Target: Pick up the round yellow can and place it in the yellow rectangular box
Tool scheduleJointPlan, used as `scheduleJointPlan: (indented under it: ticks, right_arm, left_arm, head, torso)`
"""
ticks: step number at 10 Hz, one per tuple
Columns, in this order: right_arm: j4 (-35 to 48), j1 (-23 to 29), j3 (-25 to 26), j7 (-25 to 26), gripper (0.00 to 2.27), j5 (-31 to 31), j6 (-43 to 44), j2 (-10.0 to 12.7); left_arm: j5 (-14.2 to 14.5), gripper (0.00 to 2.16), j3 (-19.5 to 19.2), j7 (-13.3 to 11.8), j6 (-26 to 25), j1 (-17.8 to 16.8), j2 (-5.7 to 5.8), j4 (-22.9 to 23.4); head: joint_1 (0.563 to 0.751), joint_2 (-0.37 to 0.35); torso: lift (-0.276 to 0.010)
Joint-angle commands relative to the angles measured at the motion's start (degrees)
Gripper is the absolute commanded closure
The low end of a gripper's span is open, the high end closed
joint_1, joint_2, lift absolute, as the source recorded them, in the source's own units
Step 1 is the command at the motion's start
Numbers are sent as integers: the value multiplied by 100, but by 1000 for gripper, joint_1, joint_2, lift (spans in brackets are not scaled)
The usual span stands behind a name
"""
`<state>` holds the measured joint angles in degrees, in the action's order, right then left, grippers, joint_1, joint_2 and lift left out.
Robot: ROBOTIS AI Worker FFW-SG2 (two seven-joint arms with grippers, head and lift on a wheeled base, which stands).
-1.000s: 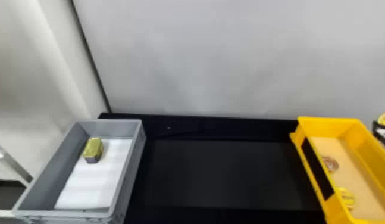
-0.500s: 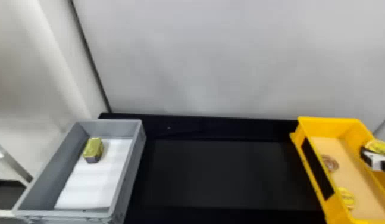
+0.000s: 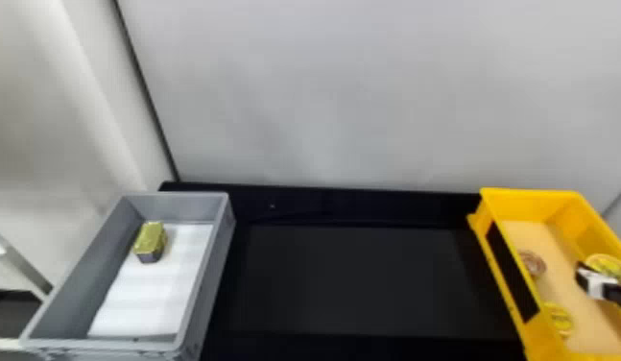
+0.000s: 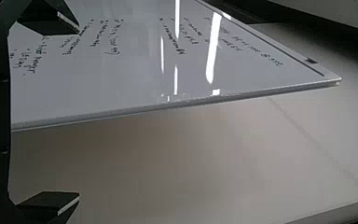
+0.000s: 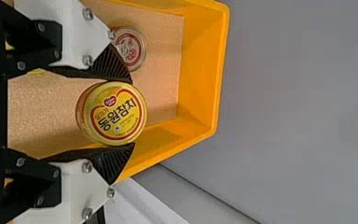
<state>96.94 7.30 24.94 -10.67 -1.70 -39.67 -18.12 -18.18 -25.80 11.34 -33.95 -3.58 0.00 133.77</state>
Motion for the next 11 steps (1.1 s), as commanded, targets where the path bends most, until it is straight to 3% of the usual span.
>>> scheduleJointPlan:
  ticks: [1, 3, 8, 11]
  right_arm:
    - [44, 9, -24, 30, 351, 21, 63, -7]
    - [71, 9, -15, 39, 133, 21, 89, -25]
    - [299, 27, -6, 12, 131, 21, 151, -42]
    - [827, -35, 328, 30, 131, 12, 696, -86]
  left_arm:
    - [8, 36, 3, 1, -9, 6, -15, 0]
    - [8, 35, -5, 1, -17, 6, -15, 0]
    - [-1, 35, -5, 1, -17, 15, -15, 9]
    - [8, 35, -23, 9, -26, 24, -15, 9]
  head:
    - [694, 14]
    - [694, 14]
    - [694, 14]
    - [694, 14]
  torso:
    - [-61]
    - [-61]
    - [-61]
    - [-61]
